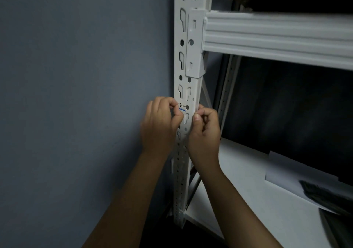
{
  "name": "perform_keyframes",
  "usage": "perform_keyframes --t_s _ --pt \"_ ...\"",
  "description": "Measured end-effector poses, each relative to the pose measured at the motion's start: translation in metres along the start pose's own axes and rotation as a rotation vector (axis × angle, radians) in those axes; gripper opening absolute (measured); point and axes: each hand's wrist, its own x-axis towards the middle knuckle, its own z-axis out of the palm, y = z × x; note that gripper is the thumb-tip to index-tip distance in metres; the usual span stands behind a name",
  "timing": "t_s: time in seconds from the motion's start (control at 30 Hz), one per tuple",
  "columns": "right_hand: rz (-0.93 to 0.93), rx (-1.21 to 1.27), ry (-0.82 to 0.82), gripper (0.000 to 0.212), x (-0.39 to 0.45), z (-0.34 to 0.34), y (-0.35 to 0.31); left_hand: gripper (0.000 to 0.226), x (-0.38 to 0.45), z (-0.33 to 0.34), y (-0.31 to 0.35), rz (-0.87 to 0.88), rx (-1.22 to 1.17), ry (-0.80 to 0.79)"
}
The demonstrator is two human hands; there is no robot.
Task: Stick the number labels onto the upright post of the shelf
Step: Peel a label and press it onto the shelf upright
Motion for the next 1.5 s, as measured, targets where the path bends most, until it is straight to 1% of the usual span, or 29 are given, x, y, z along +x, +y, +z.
perform_keyframes --t_s 0.1,0.2,0.27,0.33,0.4,0.43,0.5,0.6,0.73,0.9,1.0,1.13,1.23,1.4,1.5 --pt "-0.015 -0.016 0.006 0.017 0.001 0.000 0.000 0.007 0.000 0.001 0.000 -0.032 -0.043 -0.021" --pt "-0.012 -0.009 0.002 0.015 0.001 0.000 0.000 0.004 -0.008 0.003 -0.001 -0.054 -0.051 -0.084" --pt "-0.005 0.007 -0.010 0.015 0.000 -0.001 0.000 0.004 -0.020 0.002 -0.004 -0.109 -0.057 -0.127" --pt "0.001 0.022 -0.030 0.014 0.000 -0.002 -0.001 0.007 -0.025 -0.002 -0.006 -0.179 -0.127 -0.131" --pt "0.003 0.031 -0.038 0.017 0.001 -0.003 -0.001 0.011 -0.020 -0.007 -0.004 -0.227 -0.229 -0.103" --pt "0.002 0.031 -0.035 0.019 0.001 -0.003 -0.001 0.011 -0.016 -0.010 -0.002 -0.222 -0.262 -0.087" --pt "0.001 0.034 -0.030 0.021 0.001 -0.003 -0.003 0.004 -0.008 -0.013 0.001 -0.158 -0.272 -0.065" --pt "0.006 0.055 -0.031 0.021 0.000 -0.002 -0.005 0.014 -0.003 -0.013 0.001 -0.070 -0.206 -0.014" --pt "-0.008 0.042 -0.030 0.021 0.000 -0.003 -0.005 0.010 -0.004 -0.007 -0.002 -0.018 -0.118 0.014" --pt "0.005 0.066 -0.046 0.019 -0.001 -0.003 -0.006 0.011 -0.003 -0.004 -0.005 0.064 -0.025 0.045" --pt "-0.005 0.046 -0.027 0.015 -0.001 -0.002 -0.006 0.008 -0.001 -0.004 -0.007 0.126 0.027 0.055" --pt "-0.027 0.005 0.011 0.016 0.000 -0.001 -0.009 0.005 0.001 -0.003 -0.005 0.219 0.132 0.095" --pt "-0.030 -0.046 0.039 0.009 0.000 0.002 -0.008 0.008 0.003 -0.001 -0.002 0.211 0.205 0.122" --pt "-0.015 -0.086 0.077 0.013 -0.001 0.006 -0.005 0.009 0.005 0.000 -0.001 0.191 0.199 0.122" --pt "-0.021 -0.084 0.071 0.010 -0.001 0.006 -0.007 0.009 0.005 0.000 0.000 0.173 0.178 0.103"
